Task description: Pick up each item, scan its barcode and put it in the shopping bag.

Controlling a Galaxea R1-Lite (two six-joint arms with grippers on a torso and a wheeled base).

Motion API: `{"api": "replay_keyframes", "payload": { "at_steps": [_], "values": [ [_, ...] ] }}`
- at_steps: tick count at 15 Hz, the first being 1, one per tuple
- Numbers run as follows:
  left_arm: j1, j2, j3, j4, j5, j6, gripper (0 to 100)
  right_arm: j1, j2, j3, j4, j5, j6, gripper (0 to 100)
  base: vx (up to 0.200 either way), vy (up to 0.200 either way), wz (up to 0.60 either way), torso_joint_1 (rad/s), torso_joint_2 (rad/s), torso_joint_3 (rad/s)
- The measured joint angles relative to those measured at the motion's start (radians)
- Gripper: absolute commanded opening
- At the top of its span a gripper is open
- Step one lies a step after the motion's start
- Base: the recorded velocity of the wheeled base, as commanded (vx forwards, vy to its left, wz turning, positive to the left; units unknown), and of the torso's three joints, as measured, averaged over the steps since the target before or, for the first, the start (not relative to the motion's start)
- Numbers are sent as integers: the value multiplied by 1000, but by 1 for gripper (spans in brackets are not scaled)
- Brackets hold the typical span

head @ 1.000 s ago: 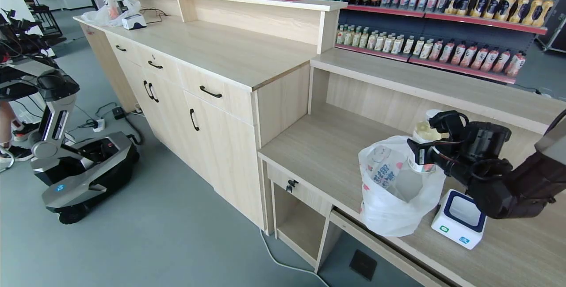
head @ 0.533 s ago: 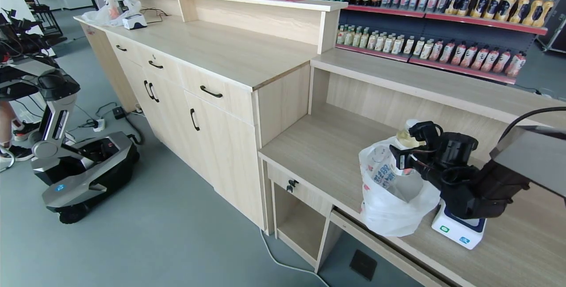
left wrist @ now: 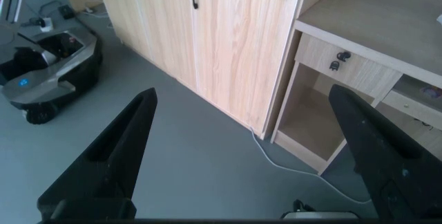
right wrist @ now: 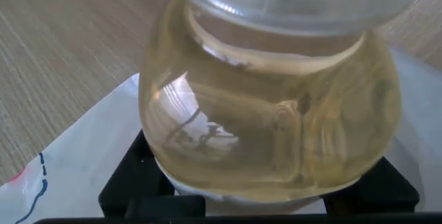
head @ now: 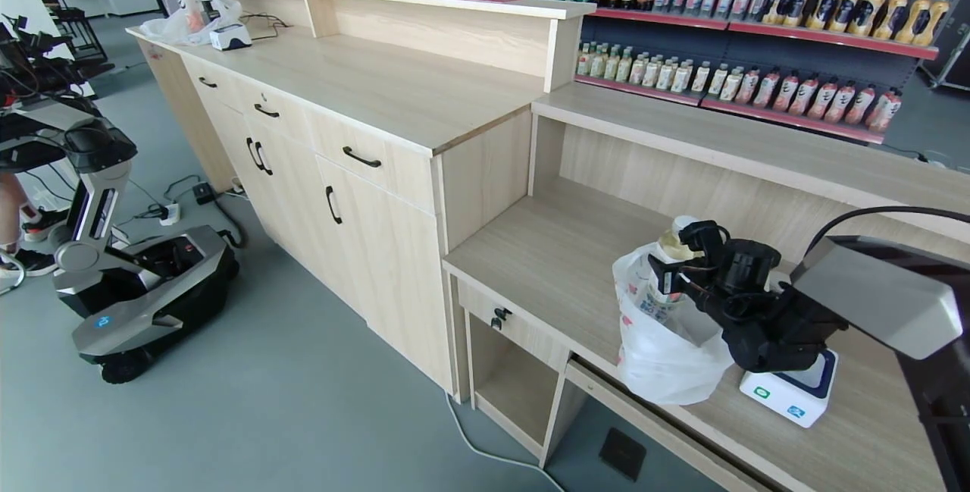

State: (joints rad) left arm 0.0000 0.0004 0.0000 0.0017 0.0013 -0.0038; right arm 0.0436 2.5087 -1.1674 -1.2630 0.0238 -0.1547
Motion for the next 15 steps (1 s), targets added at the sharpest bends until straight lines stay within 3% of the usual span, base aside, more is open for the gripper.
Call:
{"api": "replay_keyframes", "payload": {
  "at_steps": [4,5,11,15],
  "values": [
    [0,0,0,0,0,0,100,2,53,-36,-5,1,14,0,0,0,0,0,0,0],
    [0,0,0,0,0,0,100,1,57,-36,-6,0,13,100,0,0,0,0,0,0],
    [0,0,0,0,0,0,100,-4,3,-13,21,-1,11,100,0,0,0,0,0,0],
    [0,0,0,0,0,0,100,-24,-219,173,119,-3,-48,100,0,0,0,0,0,0]
  ]
}}
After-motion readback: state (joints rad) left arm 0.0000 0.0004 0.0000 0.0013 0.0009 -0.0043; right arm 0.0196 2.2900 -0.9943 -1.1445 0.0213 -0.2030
